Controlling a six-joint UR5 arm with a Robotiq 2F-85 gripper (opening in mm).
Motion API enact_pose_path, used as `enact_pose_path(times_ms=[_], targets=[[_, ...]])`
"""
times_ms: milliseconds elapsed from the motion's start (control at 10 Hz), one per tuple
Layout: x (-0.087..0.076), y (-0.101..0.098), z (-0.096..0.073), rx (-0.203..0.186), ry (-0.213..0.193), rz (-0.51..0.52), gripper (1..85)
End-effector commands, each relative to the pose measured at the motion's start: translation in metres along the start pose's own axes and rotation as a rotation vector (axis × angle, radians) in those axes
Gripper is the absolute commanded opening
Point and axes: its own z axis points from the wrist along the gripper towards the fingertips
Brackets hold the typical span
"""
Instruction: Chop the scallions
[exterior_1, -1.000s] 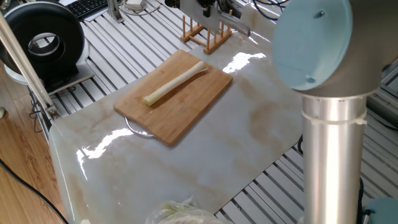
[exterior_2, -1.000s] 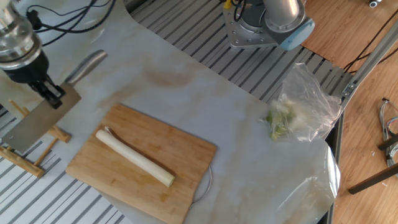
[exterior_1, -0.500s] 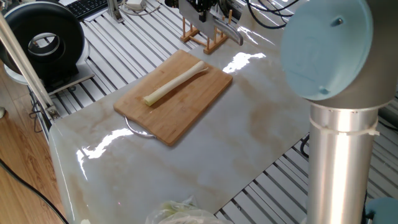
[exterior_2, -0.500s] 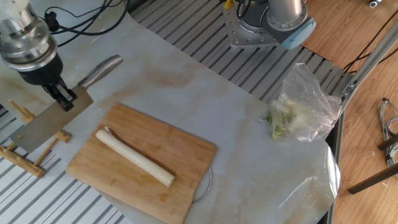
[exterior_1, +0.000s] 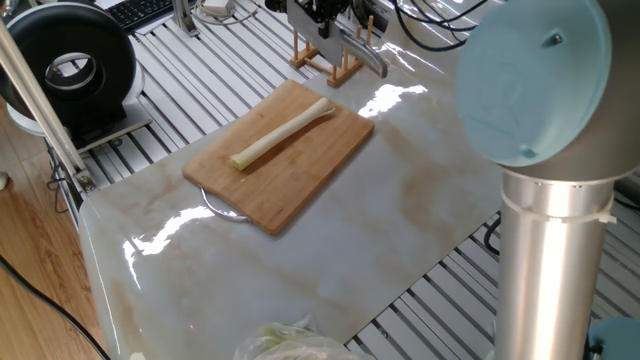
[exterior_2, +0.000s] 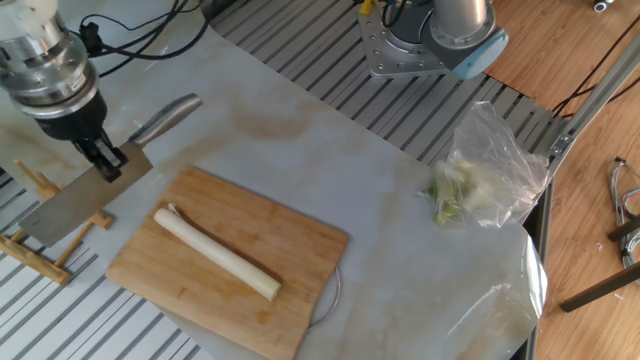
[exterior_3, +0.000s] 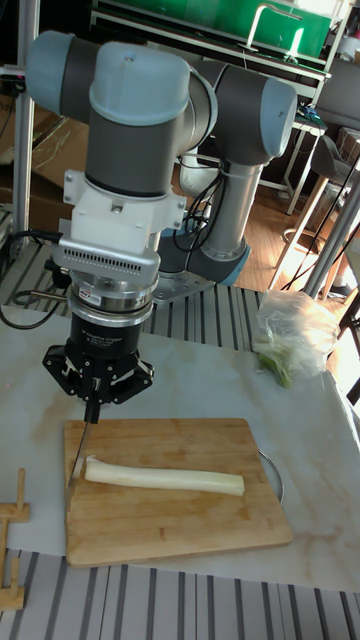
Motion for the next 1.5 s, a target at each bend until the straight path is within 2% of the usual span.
enact_pose_path(times_ms=[0,100,200,300,400,600,700,900,1100,1200,1400], targets=[[-0.006,0.01,-0.001,-0.038,-0.029,-0.07,1.3],[-0.009,0.004,-0.001,-0.013,-0.039,-0.112,1.3],[-0.009,0.003,-0.001,-0.011,-0.037,-0.127,1.3],[-0.005,0.002,0.0,-0.008,-0.022,-0.131,1.3],[0.007,0.006,0.0,0.0,-0.011,-0.12,1.3],[0.024,0.029,0.006,-0.007,-0.025,-0.089,1.3],[0.026,0.037,0.011,-0.012,-0.04,-0.084,1.3],[0.026,0.033,0.017,0.003,-0.034,-0.118,1.3],[0.034,0.043,0.021,-0.031,-0.017,-0.114,1.3],[0.035,0.049,0.028,-0.032,-0.032,-0.121,1.3],[0.039,0.051,0.035,-0.024,-0.029,-0.166,1.3]])
